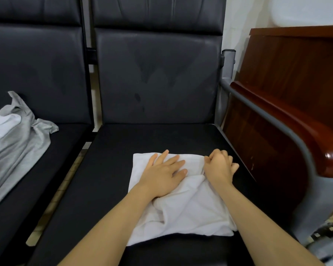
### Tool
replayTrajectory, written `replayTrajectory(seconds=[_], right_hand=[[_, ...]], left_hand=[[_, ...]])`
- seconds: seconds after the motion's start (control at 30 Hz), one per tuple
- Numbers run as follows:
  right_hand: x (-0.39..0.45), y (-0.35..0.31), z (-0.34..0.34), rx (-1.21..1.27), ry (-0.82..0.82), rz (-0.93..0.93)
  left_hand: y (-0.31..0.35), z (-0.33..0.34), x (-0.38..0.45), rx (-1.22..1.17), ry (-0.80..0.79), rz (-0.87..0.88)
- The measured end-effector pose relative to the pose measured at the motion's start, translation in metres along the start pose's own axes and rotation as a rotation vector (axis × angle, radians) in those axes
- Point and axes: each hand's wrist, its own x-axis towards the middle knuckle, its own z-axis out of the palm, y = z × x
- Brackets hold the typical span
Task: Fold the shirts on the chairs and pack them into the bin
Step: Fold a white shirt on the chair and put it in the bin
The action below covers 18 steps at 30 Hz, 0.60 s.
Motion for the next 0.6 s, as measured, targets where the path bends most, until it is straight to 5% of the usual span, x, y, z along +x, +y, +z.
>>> replayTrajectory(seconds=[0.23,0.43,0.5,0.6], right_hand=[[-0.012,-0.005,-0.013,0.225,-0.053,-0.150],[-0.049,-0.017,-0.035,0.407,-0.406,-0.432],[-0.066,-0.015,-0.038,0.362,-0.526,-0.491],[-0.084,-0.012,-0.037,0.197,-0.488,-0.548]], left_hand=[[-0.002,-0.010,-0.020,-0.152,0.173,-0.005],[-0.015,-0.024,-0.070,-0.033,0.115,-0.101],[-0.015,-0.024,-0.088,0.004,0.087,-0.100],[-0.008,-0.022,-0.110,0.026,0.055,-0.072]])
